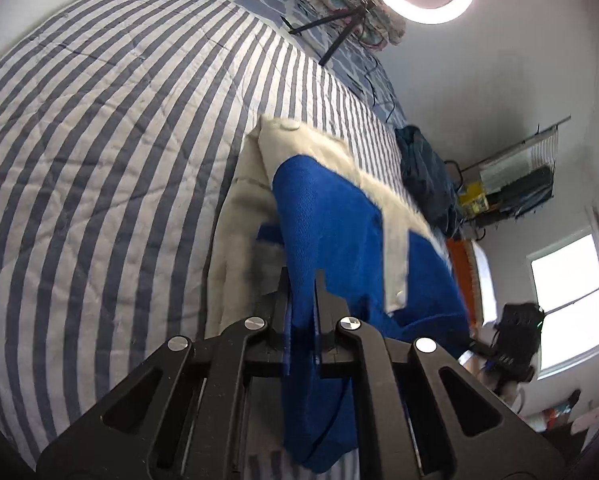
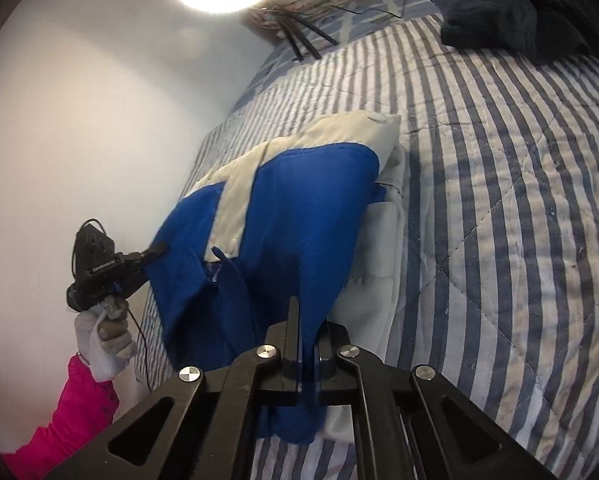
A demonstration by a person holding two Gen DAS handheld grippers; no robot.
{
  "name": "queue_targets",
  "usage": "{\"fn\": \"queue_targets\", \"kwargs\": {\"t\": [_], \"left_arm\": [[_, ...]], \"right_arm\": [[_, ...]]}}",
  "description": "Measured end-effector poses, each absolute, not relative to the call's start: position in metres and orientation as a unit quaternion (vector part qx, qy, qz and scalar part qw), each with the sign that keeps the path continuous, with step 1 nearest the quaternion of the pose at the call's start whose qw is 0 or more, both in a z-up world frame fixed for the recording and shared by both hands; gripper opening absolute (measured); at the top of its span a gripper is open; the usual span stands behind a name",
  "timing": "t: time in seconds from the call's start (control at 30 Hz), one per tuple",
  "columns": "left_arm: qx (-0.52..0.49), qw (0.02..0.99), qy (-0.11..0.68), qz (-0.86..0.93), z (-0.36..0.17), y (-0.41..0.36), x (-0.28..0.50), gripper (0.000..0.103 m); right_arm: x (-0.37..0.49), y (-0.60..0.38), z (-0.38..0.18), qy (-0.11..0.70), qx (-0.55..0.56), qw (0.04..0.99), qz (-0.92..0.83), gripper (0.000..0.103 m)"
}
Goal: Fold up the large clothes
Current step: 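Press and smooth the blue top of the bundle with both tools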
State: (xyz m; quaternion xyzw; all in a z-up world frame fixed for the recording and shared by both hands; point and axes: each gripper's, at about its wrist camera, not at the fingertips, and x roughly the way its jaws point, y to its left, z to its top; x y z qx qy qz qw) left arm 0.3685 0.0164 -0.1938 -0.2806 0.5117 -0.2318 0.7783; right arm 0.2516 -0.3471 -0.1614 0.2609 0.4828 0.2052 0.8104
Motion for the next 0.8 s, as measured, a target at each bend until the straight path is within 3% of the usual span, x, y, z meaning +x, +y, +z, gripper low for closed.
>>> {"fn": "queue_targets", "kwargs": {"t": [0.2, 0.33, 0.4, 0.47, 0.63, 0.8], "left_arm": [[-0.251, 0.78, 0.534, -0.211, -0.223, 0.012, 0.366, 0.005], [-0.19, 0.801, 0.528, -0.206, -0.211, -0.004, 0.36, 0.005], [-0.169, 0.807, 0.529, -0.201, -0.198, -0.002, 0.354, 0.012], [-0.163, 0.817, 0.518, -0.195, -0.183, 0.006, 0.347, 0.034], [-0.153, 0.854, 0.455, -0.201, -0.135, 0.008, 0.341, 0.036], [-0.127, 0.871, 0.426, -0.211, -0.114, -0.03, 0.383, 0.035]], "right_arm": [[0.246, -0.346, -0.217, 0.519, 0.276, 0.79, 0.176, 0.0], [0.247, -0.345, -0.206, 0.51, 0.272, 0.798, 0.173, 0.004], [0.241, -0.348, -0.187, 0.512, 0.239, 0.809, 0.164, 0.017], [0.235, -0.35, -0.162, 0.487, 0.204, 0.835, 0.153, 0.033], [0.238, -0.353, -0.113, 0.416, 0.165, 0.883, 0.141, 0.033], [0.288, -0.324, -0.114, 0.41, 0.107, 0.895, 0.143, 0.031]]}}
